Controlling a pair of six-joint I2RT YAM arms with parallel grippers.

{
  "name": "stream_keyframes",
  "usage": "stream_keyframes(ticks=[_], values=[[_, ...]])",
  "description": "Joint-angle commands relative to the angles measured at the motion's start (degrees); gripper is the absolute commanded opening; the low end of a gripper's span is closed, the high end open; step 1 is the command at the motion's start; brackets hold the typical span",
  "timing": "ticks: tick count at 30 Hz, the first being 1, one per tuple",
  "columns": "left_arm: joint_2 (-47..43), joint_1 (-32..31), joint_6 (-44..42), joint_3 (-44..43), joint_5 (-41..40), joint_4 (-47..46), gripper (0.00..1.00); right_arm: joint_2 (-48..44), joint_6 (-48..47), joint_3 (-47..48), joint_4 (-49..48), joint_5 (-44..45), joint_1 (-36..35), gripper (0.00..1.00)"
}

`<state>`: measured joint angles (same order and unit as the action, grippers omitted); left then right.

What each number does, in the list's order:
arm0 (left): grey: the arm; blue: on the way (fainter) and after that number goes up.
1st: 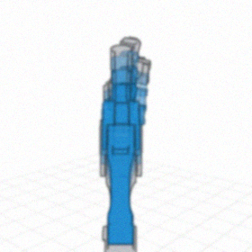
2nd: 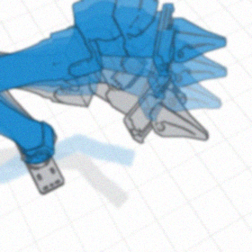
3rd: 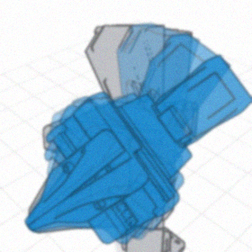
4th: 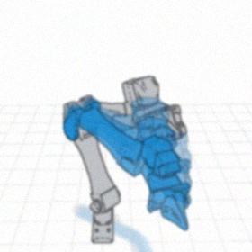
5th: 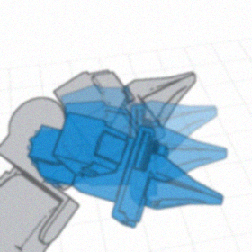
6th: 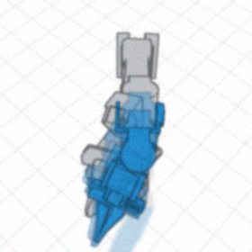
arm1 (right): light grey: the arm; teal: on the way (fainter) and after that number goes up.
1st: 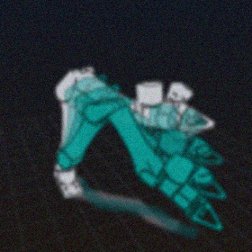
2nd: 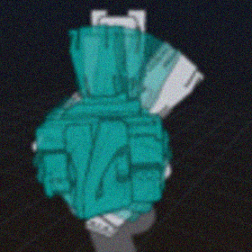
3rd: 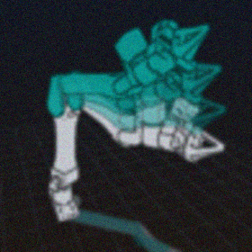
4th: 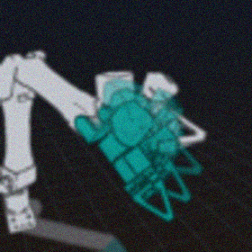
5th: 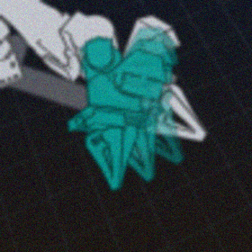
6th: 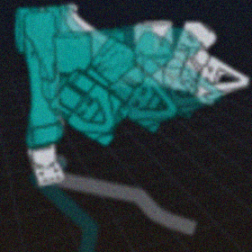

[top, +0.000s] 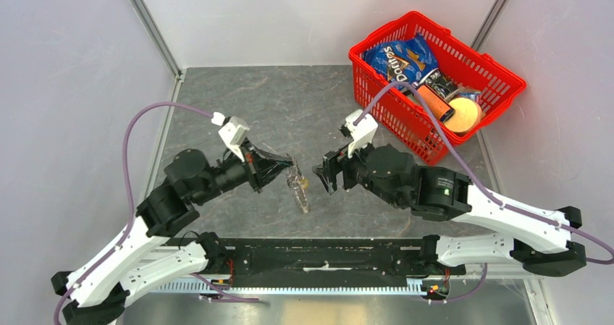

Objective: Put the keys on the keyring

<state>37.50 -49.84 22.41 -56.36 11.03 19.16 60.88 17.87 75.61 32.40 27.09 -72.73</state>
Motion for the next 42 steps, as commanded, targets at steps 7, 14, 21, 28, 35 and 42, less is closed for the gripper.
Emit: stream_keyframes(ticks=[7, 14, 21, 28, 35, 42], values=[[9.00, 0.10, 0.16, 3.34, -27.53, 2.99, 0.02, -1.33, 4.47, -9.06, 1.48, 10.84, 0.04, 0.89], [21.59, 0.12, 2.06, 2.33, -36.64, 6.00, 0.02, -1.18, 7.75, -12.27, 2.27, 9.81, 0.14, 0.97], [34.21, 0.27, 2.19, 0.20, -36.91, 2.38, 0.02, -3.04, 9.85, -15.28, 2.39, 9.53, 0.13, 0.97], [45.64, 0.36, 2.56, 0.59, -30.65, -7.18, 0.02, -5.31, 12.84, -18.13, 4.30, 11.80, 0.13, 0.97], [52.59, 0.78, -0.11, -3.87, -29.19, -14.12, 0.03, -7.59, 15.18, -21.01, 5.03, 13.89, 0.13, 0.97], [54.09, 0.98, -1.39, -7.40, -24.13, -18.94, 0.33, -3.33, 20.34, -18.79, 10.53, 20.25, 0.14, 0.97]])
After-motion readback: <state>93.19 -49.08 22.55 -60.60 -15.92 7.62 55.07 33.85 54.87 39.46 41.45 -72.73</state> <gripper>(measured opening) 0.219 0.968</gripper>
